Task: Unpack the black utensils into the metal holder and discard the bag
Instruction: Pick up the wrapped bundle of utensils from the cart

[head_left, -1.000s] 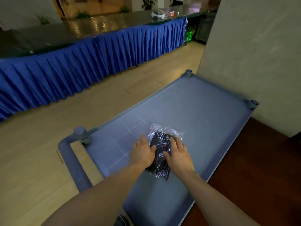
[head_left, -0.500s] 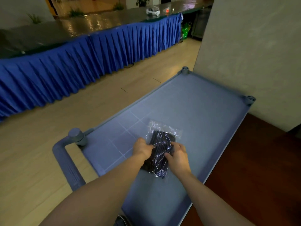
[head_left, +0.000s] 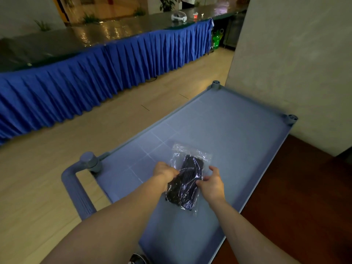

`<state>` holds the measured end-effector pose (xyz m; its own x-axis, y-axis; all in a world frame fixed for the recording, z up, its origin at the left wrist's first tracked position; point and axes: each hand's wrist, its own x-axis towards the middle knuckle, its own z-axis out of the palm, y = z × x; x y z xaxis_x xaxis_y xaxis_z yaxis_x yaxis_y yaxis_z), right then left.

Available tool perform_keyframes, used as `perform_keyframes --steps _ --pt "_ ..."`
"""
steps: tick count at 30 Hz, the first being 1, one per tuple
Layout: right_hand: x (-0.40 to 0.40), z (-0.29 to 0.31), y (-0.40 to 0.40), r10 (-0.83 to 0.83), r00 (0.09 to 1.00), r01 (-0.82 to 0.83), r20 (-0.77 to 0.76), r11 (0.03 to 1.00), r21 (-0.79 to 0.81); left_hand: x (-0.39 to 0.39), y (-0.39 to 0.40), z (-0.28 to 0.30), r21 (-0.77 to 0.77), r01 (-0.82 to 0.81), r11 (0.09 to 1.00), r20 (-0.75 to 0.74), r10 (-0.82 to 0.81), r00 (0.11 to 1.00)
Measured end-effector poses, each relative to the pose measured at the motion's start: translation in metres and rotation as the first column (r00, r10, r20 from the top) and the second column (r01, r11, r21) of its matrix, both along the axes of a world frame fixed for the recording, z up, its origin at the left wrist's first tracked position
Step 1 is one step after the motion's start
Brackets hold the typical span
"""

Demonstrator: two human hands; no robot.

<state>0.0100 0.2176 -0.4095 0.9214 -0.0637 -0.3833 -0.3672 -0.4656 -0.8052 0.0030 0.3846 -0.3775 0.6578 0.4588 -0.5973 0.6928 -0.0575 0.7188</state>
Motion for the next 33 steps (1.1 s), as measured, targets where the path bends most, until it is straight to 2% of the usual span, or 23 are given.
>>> perform_keyframes --steps 14,24,33 --pt "0.008 0.034 -0.018 -0.093 0.995 0.085 0.033 0.976 0.199 0.000 -0.021 0.036 -0.207 0.006 0.978 0.086 0.012 0.996" --pt "0.011 0.085 -0.054 -0.133 0.981 0.087 0.138 0.951 0.297 0.011 -0.050 0.073 -0.213 0.111 0.971 0.257 -0.054 0.965" --pt "0.001 0.130 -0.107 -0.213 0.951 0.139 0.224 0.942 0.304 0.020 -0.104 0.109 -0.225 0.252 0.941 0.381 -0.153 0.912"
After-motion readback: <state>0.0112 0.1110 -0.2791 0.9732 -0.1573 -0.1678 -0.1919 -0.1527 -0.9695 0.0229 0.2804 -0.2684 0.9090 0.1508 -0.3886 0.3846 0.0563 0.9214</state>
